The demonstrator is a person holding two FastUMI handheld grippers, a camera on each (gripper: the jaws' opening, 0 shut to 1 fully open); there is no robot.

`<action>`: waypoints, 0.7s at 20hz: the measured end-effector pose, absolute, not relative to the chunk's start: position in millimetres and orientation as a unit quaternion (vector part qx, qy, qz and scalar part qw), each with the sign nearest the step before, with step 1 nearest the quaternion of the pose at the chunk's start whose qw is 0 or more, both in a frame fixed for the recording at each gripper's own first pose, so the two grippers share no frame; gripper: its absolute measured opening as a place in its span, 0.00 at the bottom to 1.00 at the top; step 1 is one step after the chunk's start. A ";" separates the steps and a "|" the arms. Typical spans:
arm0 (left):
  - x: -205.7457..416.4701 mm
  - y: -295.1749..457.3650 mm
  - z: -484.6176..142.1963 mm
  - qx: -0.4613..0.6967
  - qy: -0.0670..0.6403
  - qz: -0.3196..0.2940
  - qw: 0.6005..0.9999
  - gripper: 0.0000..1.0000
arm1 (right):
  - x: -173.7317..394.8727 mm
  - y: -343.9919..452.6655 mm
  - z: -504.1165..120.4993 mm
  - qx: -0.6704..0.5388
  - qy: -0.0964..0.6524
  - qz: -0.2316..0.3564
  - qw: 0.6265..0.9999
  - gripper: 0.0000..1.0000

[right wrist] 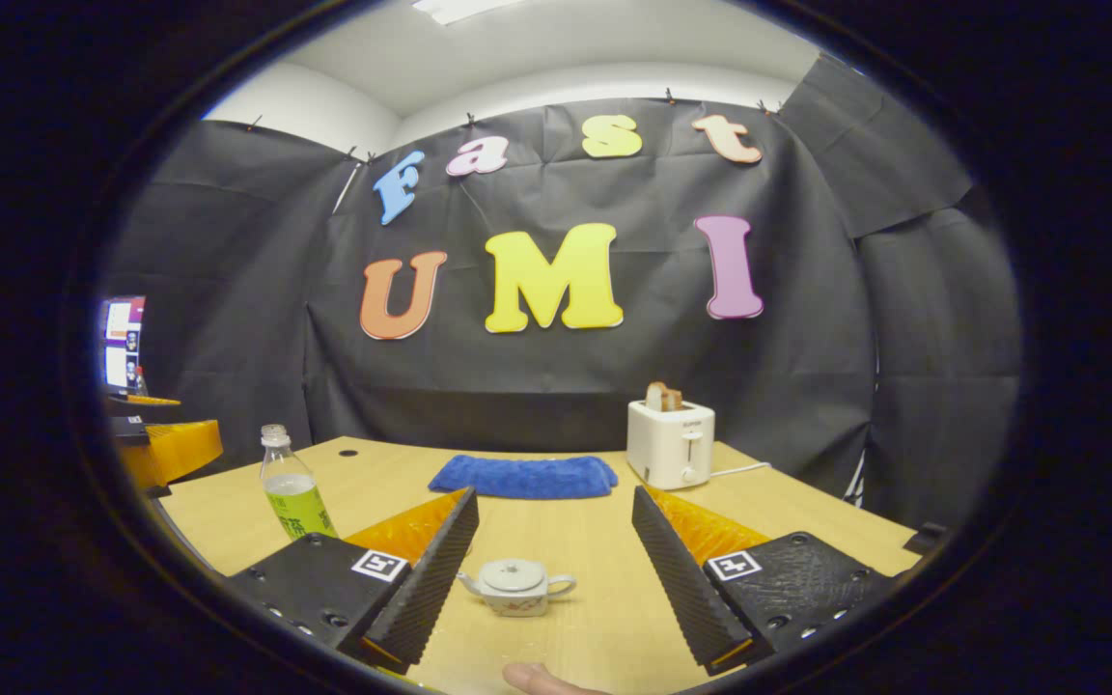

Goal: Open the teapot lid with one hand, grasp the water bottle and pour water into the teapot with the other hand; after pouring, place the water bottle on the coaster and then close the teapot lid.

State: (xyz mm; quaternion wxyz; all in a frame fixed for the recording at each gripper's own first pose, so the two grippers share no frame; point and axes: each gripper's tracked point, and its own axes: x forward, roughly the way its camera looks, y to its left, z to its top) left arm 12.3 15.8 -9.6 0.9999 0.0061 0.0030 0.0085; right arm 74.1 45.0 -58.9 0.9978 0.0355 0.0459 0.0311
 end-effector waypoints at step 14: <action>32.9 20.9 -33.9 0.009 0.033 0.021 0.999 0.99 | 138.4 81.1 -153.4 0.021 0.110 0.070 0.991 0.72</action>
